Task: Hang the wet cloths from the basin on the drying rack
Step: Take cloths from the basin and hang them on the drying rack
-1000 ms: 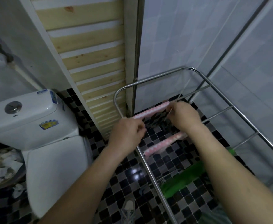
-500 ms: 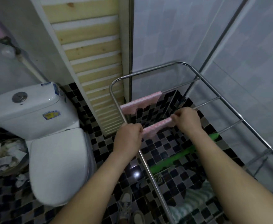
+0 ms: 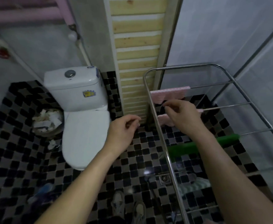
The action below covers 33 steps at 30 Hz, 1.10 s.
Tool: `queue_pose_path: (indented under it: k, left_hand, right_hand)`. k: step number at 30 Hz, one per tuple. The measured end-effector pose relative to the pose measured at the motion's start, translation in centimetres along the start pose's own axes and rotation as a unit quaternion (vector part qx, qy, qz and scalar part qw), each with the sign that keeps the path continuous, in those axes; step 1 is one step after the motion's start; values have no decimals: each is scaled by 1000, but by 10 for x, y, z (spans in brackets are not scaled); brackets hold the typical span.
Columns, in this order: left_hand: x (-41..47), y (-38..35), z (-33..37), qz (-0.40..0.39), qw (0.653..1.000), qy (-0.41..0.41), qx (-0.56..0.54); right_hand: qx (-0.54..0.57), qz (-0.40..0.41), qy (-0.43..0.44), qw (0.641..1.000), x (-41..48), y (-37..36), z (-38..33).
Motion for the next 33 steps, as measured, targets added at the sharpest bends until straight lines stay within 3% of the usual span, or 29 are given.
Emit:
queue_pose_path:
  k: [10, 19, 24, 29, 33]
  left_hand:
    - [-83, 112, -56, 124, 991, 49, -31]
    - [-220, 236, -177, 253, 955, 156, -14]
    - [-310, 286, -258, 296, 911, 284, -35]
    - [-398, 314, -348, 311, 858, 407, -22]
    - [-446, 317, -404, 321, 828, 459, -30]
  right_hand:
    - [91, -148, 104, 979, -32, -111, -126]
    - [160, -376, 137, 903, -127, -266, -252]
    - [157, -480, 130, 853, -202, -353, -298]
    - [127, -601, 124, 779, -279, -443, -328]
    - [103, -628, 100, 765, -324, -501, -328]
Point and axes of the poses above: each hand's wrist, its own x-axis towards the middle knuckle, its own y-axis out of the back of the hand, z = x × y, the point moved 3 cm from there along x, towards the middle knuckle, and after that the axes turned 10 degrees about y, right-handed, at the moved point
